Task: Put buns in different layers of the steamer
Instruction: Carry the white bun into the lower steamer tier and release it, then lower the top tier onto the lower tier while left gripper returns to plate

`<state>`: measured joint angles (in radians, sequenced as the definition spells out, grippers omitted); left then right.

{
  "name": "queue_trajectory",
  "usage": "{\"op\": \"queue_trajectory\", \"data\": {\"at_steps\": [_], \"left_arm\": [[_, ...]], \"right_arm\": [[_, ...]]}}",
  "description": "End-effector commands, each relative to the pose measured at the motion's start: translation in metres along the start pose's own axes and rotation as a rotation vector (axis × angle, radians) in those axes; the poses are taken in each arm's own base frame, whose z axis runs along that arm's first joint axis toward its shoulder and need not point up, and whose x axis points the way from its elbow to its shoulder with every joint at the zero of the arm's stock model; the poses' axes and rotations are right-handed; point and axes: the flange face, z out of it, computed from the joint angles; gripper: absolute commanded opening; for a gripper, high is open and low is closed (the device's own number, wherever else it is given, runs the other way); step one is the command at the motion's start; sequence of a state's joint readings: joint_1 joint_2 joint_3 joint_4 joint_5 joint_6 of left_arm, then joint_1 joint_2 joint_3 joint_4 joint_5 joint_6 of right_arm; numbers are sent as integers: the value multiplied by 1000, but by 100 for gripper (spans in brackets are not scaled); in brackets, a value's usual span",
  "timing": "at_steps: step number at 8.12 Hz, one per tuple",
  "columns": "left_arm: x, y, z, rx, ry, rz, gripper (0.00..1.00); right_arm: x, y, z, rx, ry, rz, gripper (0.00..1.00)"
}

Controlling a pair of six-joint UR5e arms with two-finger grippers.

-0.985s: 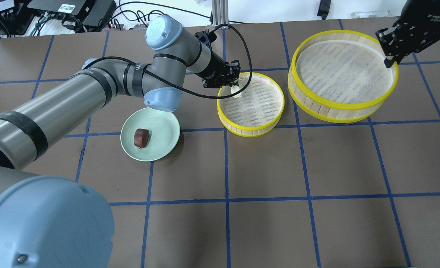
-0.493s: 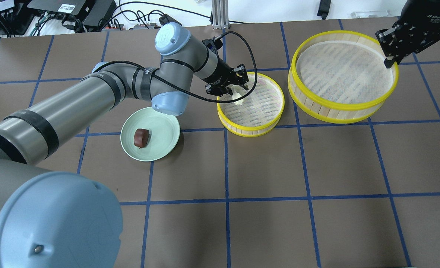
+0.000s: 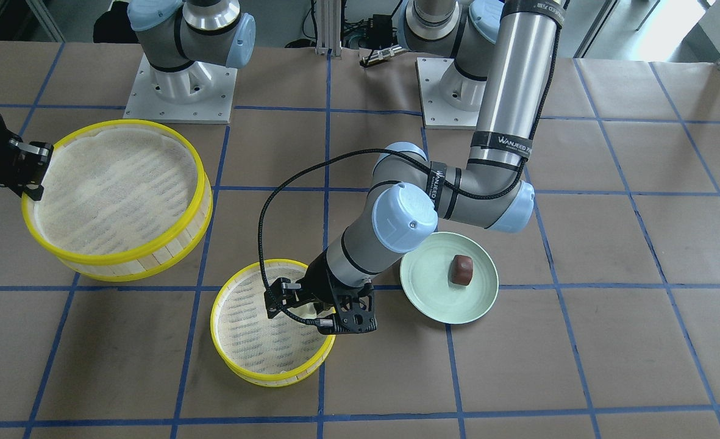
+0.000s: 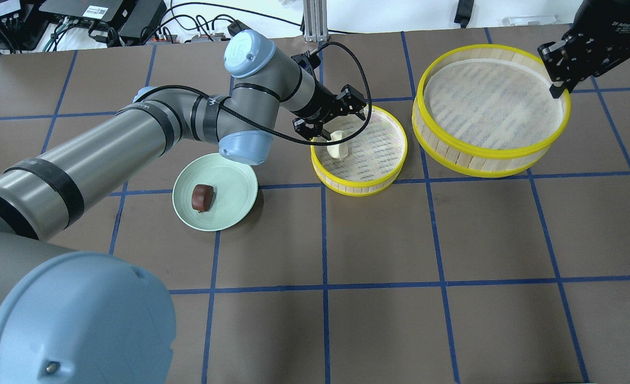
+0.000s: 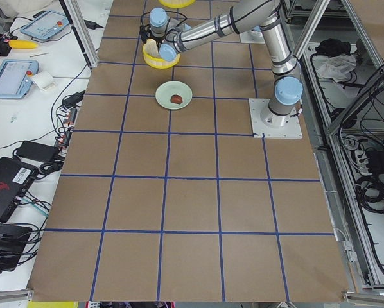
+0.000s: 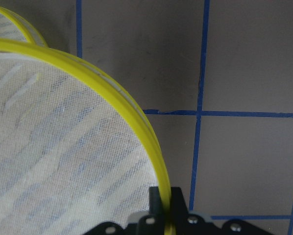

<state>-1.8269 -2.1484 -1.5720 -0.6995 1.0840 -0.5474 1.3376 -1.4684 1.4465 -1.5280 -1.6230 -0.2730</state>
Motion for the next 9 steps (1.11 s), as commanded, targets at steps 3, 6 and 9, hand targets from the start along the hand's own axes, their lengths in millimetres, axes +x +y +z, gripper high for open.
{"op": "queue_trajectory", "data": {"at_steps": [3,6,9], "left_arm": [[19,4,-24,40,-6,23,100],[-15,-11,-75,46,-225,78,100],[-91,-34,-111,-39,-466,189,100]], "right_arm": [[-1,1,-2,4,0,5,0],[-10,0,-1,7,-17,41,0],[-61,-13,5,46,5,18,0]]}}
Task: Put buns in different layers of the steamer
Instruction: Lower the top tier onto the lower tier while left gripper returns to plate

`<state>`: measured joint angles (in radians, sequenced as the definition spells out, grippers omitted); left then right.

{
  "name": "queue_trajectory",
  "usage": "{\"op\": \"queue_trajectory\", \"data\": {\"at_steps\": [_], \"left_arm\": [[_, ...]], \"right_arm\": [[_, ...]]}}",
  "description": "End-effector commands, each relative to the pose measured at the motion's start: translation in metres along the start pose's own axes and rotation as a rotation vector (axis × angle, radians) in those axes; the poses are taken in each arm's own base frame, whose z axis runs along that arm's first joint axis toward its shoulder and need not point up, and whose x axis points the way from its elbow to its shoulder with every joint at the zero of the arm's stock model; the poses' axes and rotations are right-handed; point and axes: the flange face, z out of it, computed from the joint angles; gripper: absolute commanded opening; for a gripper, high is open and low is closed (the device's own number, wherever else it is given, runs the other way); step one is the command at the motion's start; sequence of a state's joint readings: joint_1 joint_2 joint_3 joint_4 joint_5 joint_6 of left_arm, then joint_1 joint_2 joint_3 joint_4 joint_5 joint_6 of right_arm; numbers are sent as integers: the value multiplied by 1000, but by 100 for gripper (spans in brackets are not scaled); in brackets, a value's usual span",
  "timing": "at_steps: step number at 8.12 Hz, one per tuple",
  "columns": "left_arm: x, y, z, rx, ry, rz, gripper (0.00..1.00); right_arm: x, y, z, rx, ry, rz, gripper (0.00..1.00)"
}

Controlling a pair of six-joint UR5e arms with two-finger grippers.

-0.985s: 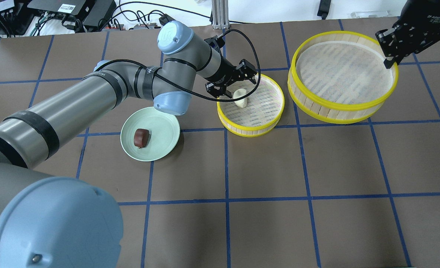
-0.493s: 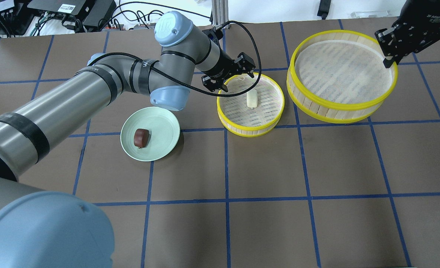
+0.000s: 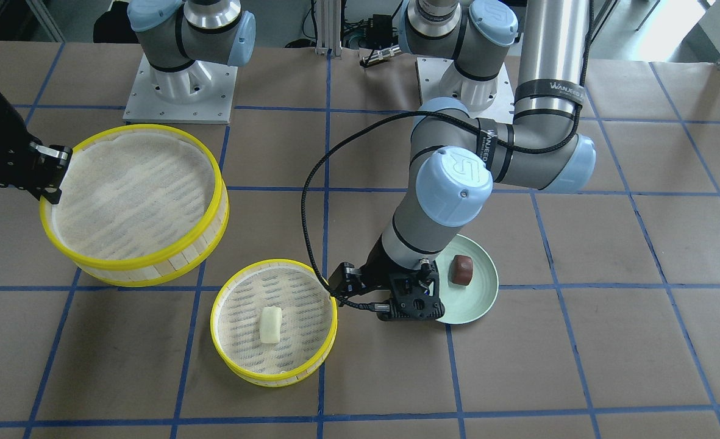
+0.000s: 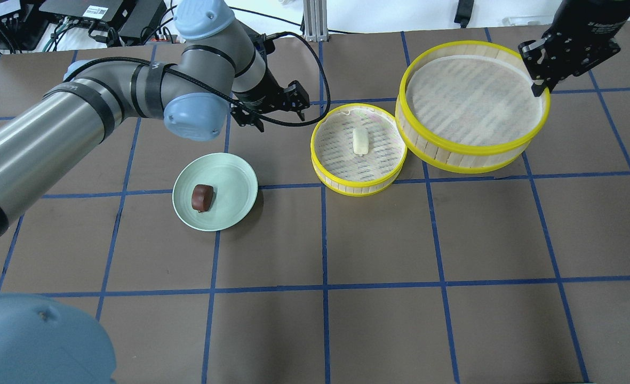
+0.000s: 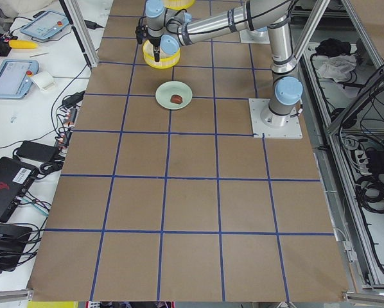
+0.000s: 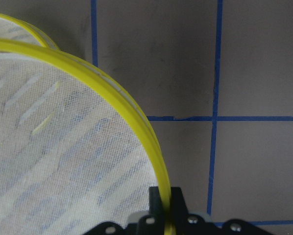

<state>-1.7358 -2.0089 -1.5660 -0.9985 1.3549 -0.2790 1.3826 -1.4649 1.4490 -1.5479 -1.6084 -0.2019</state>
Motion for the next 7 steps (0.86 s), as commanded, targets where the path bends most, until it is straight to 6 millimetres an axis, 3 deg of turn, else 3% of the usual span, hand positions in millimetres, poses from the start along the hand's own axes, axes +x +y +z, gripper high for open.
{"op": "queue_trajectory", "data": {"at_steps": [1,4,5,7], "left_arm": [[-72,-8,-7,-73,-186,123,100],[-146,1,1,-162,-235,313,100],[-159,18,20,-226,-258,366,100],[-167,38,46,-295,-251,362,100]], "right_arm": [[-66,-15,15,29,9,-8,0],[-139,-56,73,86,21,-6,0],[-147,-70,97,90,19,4,0],[-158,-76,143,91,9,20,0]]}}
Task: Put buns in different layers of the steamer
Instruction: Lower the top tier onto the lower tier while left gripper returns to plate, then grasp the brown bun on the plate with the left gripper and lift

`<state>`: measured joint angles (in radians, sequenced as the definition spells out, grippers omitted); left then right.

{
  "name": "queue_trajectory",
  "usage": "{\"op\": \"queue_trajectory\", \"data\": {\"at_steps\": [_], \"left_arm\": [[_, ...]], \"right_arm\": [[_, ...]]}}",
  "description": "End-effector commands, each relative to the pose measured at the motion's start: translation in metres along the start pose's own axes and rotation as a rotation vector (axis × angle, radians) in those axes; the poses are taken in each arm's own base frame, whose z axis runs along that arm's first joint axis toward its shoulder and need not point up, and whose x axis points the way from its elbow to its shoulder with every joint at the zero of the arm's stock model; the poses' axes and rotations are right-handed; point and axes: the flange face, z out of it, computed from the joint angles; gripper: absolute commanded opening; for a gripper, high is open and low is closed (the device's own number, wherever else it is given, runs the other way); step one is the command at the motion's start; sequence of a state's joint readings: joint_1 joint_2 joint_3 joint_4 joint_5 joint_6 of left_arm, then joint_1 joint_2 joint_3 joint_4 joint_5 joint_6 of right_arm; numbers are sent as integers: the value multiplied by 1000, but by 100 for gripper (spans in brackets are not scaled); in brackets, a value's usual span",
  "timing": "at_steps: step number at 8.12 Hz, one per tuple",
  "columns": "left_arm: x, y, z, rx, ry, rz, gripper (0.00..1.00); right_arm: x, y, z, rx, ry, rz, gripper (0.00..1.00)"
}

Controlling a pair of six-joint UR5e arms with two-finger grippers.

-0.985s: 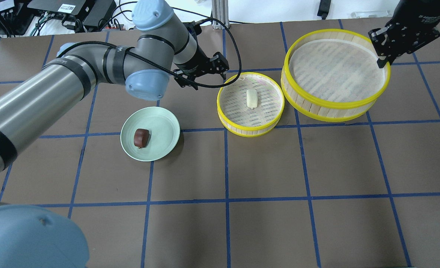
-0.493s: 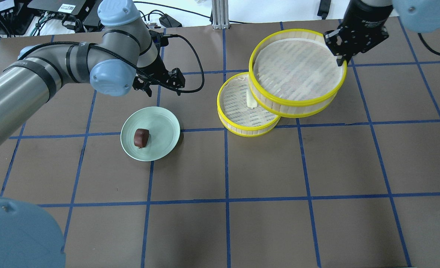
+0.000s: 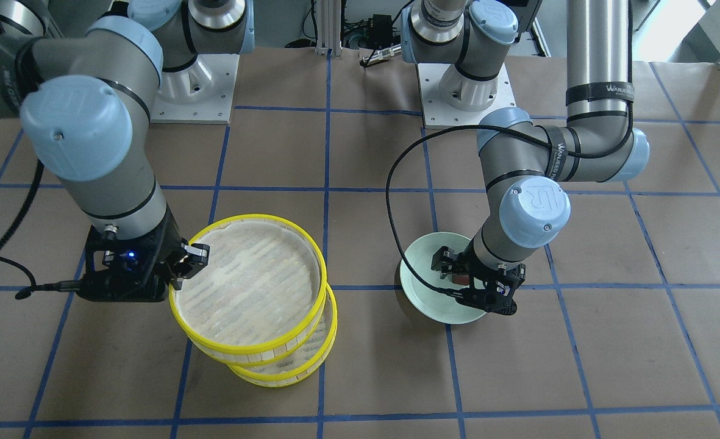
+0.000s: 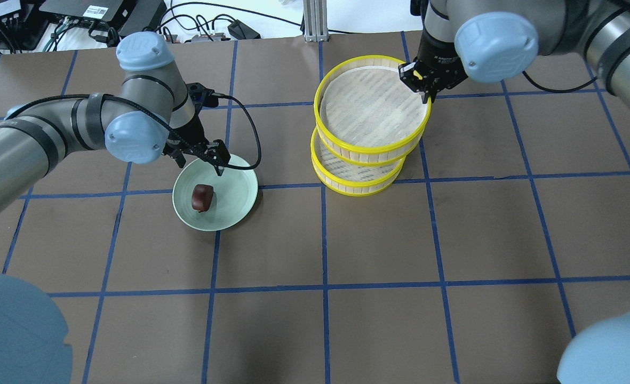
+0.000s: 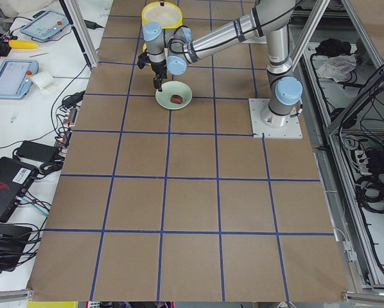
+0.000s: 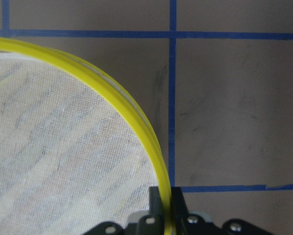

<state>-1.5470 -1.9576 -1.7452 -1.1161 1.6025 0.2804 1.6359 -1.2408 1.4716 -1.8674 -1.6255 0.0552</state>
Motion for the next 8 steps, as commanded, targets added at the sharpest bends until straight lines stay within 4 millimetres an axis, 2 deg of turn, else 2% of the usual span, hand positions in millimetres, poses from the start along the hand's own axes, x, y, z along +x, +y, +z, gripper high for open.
{"op": "queue_trajectory", "data": {"at_steps": [1,2,3,5,6,7,8], "left_arm": [[2,21,37,-93,13,31,100],[2,20,46,-110,20,28,100],[2,20,47,-111,20,28,100],[1,15,56,-120,26,27,92],[0,13,58,-125,26,27,70],[0,13,57,-123,25,26,26],[0,12,57,-121,27,30,0]], "right_arm": [[-21,1,53,-11,-5,31,0],[-30,5,58,-23,-7,27,0],[-29,8,67,-41,-4,23,0],[-30,9,74,-35,-5,13,0],[-30,8,74,-27,-5,13,0],[-30,7,72,-17,-7,14,0],[-29,5,72,-5,-9,16,0]]}}
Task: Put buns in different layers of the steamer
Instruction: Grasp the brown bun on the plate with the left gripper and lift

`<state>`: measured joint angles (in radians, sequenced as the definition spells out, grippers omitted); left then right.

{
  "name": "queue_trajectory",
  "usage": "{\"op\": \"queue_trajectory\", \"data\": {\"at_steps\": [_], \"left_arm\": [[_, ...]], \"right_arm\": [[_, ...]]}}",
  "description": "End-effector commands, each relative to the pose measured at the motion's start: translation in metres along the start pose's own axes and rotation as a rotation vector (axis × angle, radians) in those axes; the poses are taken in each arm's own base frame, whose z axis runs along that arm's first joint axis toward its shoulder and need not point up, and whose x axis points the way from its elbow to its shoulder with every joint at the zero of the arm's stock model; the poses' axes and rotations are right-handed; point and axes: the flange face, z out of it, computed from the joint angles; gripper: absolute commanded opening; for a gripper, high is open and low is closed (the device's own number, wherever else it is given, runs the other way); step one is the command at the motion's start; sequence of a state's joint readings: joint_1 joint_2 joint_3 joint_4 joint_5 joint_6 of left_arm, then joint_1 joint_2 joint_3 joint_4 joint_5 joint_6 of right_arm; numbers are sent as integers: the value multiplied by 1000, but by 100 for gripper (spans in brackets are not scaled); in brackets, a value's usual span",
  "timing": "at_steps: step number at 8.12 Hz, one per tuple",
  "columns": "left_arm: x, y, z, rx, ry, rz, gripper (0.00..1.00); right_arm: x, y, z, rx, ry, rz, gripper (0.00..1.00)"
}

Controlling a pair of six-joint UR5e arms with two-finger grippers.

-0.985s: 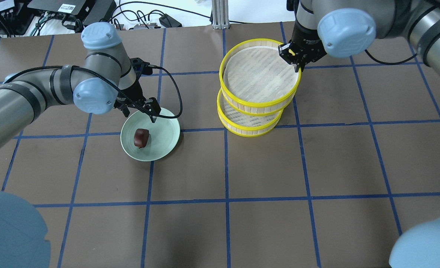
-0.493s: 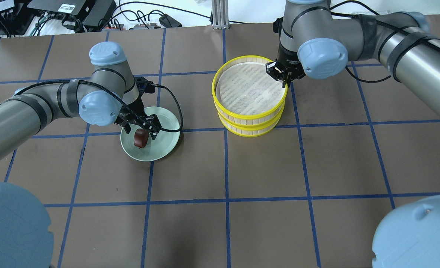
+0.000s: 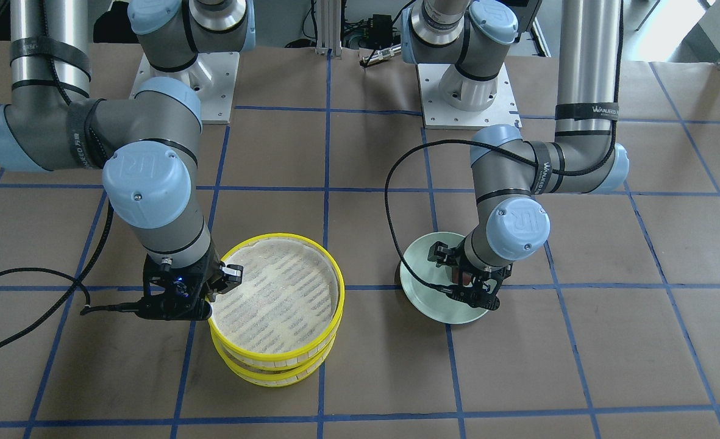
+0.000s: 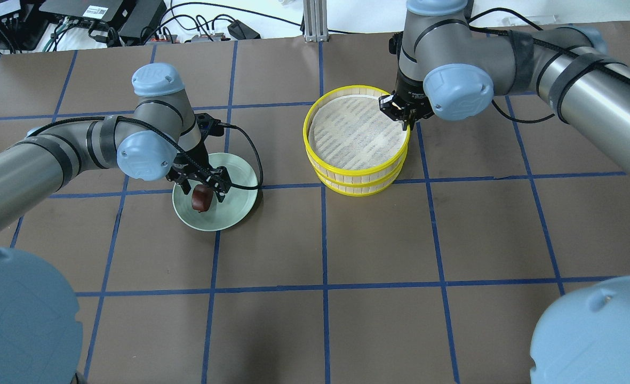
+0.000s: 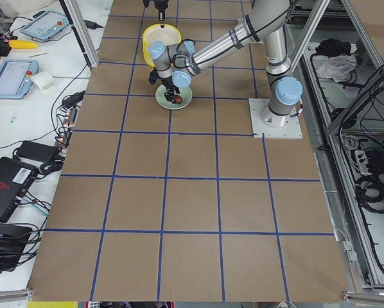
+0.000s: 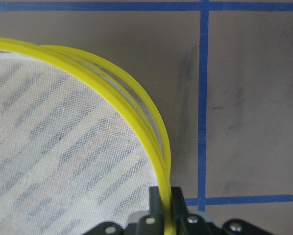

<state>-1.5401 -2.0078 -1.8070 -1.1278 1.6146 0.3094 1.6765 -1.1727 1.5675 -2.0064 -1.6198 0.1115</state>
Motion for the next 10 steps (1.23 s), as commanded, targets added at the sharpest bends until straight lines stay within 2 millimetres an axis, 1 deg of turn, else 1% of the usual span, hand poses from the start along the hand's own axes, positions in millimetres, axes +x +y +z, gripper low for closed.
{"op": "queue_trajectory", "data": {"at_steps": [1,2,3,5,6,8,9,10], "left_arm": [[-1,-4,-6,14,-2,-2,0],[-2,-6,-12,26,-6,-8,0],[-3,-8,-22,48,-5,-12,0],[-4,-17,-50,87,-9,-61,0],[1,-19,-64,113,-13,-83,0],[13,-21,-89,182,76,-157,0],[16,-22,-101,205,75,-157,0],[16,-24,-108,220,80,-165,0]], "right_arm": [[1,-5,0,36,-8,4,0],[1,-5,0,36,-10,4,0],[2,-5,1,34,-7,3,0],[6,-5,3,26,-3,-35,0],[6,-5,3,24,-3,-37,0],[11,-7,7,19,-5,-31,0],[15,-9,7,19,-5,-26,0],[16,-8,9,14,-6,-30,0]]}}
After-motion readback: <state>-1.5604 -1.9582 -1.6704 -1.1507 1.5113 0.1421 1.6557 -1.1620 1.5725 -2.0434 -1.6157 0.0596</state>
